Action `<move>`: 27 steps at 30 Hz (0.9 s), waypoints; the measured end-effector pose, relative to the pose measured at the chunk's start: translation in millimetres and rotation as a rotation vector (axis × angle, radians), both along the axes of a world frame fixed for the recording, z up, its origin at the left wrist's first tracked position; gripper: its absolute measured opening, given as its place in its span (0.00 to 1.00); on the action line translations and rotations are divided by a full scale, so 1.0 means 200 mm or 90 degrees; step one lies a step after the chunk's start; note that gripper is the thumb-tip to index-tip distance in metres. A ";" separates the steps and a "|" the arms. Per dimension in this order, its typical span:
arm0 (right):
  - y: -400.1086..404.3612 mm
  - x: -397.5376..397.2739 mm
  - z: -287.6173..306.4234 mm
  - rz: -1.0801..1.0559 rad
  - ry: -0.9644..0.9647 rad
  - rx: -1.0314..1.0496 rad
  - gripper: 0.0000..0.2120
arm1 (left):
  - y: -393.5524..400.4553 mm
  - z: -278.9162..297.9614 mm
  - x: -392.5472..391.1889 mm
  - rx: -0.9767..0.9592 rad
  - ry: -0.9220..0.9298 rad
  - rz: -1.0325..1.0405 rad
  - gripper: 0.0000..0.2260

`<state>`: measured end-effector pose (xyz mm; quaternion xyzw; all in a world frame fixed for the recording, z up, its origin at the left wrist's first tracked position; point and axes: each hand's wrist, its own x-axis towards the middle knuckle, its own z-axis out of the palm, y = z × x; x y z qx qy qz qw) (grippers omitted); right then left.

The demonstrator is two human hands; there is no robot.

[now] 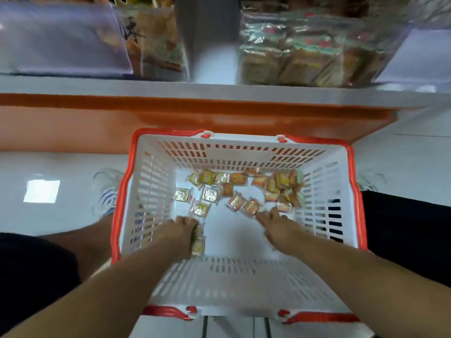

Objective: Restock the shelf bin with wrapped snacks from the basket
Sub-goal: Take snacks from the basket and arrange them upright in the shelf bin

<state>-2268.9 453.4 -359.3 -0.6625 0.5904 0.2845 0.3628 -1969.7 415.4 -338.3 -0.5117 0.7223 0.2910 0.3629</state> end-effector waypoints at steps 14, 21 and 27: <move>-0.07 0.34 0.06 -0.442 -0.335 0.268 0.14 | 0.01 -0.06 -0.04 0.068 0.116 0.157 0.29; -0.20 0.33 0.21 -0.563 -0.402 0.272 0.17 | -0.09 0.03 -0.05 0.163 0.251 0.515 0.17; -0.41 0.29 0.55 -0.578 -0.509 0.220 0.21 | -0.30 0.37 -0.15 0.370 0.503 0.743 0.18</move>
